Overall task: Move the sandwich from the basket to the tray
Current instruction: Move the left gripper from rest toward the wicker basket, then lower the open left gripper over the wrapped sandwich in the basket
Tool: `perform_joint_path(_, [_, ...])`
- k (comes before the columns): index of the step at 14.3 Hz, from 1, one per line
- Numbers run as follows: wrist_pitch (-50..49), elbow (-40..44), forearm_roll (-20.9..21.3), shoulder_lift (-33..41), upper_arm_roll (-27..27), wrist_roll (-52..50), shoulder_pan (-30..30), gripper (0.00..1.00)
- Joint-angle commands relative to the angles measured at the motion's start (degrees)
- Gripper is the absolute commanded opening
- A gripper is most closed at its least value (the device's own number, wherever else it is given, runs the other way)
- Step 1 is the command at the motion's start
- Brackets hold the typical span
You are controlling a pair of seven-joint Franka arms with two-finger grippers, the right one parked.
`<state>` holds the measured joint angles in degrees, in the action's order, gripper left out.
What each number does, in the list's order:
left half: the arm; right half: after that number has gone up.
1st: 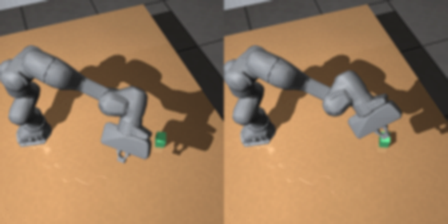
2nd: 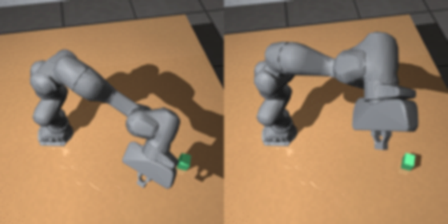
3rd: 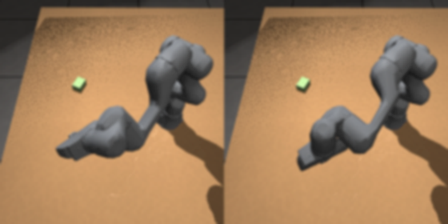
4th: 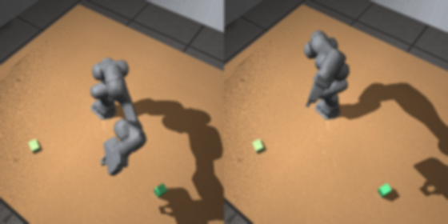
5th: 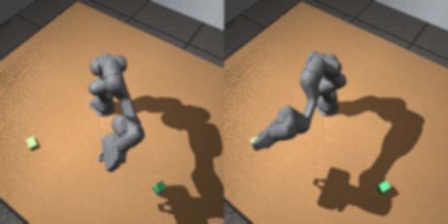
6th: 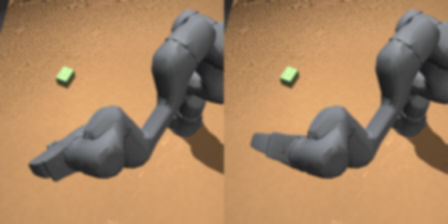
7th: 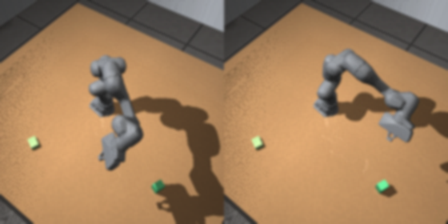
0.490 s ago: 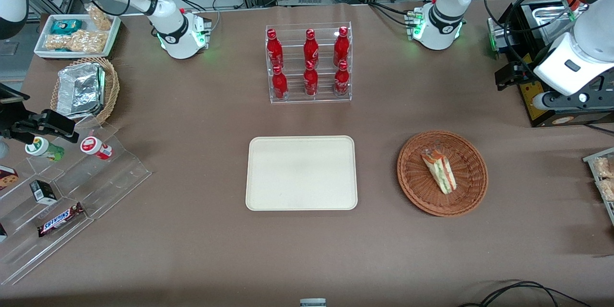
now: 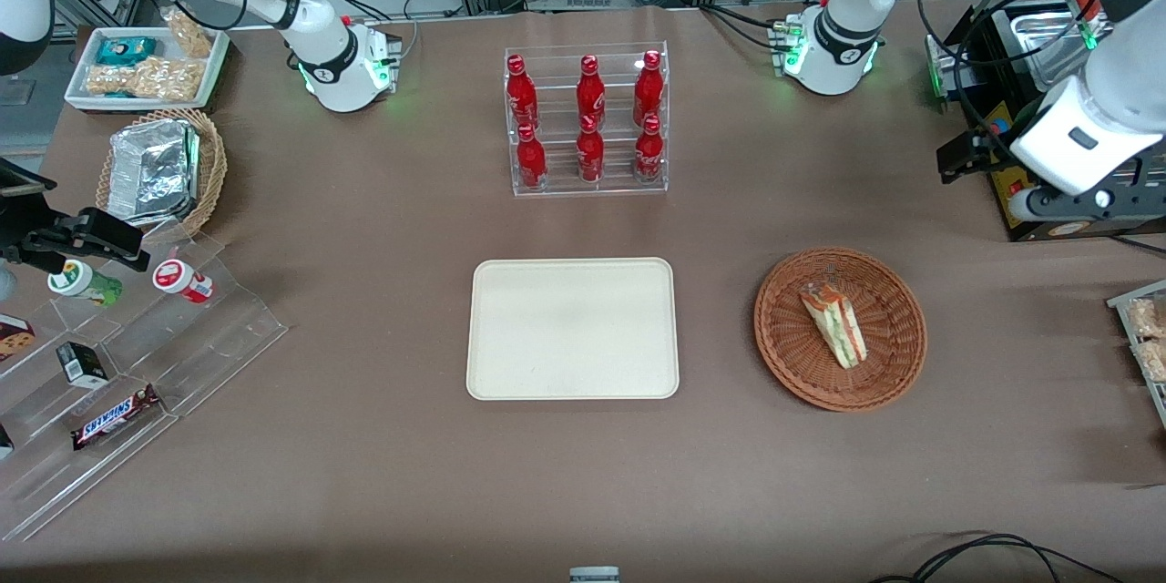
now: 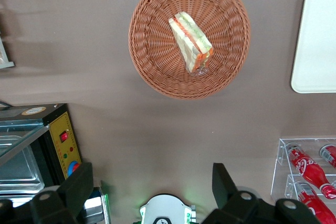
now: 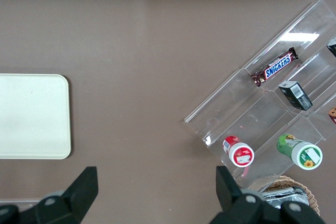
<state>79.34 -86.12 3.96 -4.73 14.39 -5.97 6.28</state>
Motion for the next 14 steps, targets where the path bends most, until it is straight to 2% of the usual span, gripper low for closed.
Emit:
perform_joint_path(1, [5.1, -4.74, 0.26, -0.99, -0.24, -0.1, -0.12, 1.0])
perform_joint_path(3, [12.12, -10.71, -0.44, -0.73, -0.24, -1.23, -0.12, 1.0])
perform_joint_path(8, [28.04, -19.78, -1.06, -3.53, -0.06, -12.47, -1.61, 1.0])
perform_joint_path(11, [33.24, -20.76, -1.76, -7.92, -0.06, -25.8, -3.98, 1.0])
perform_joint_path(14, [37.72, -22.68, -1.76, -10.56, -0.15, -30.07, -3.99, 1.0])
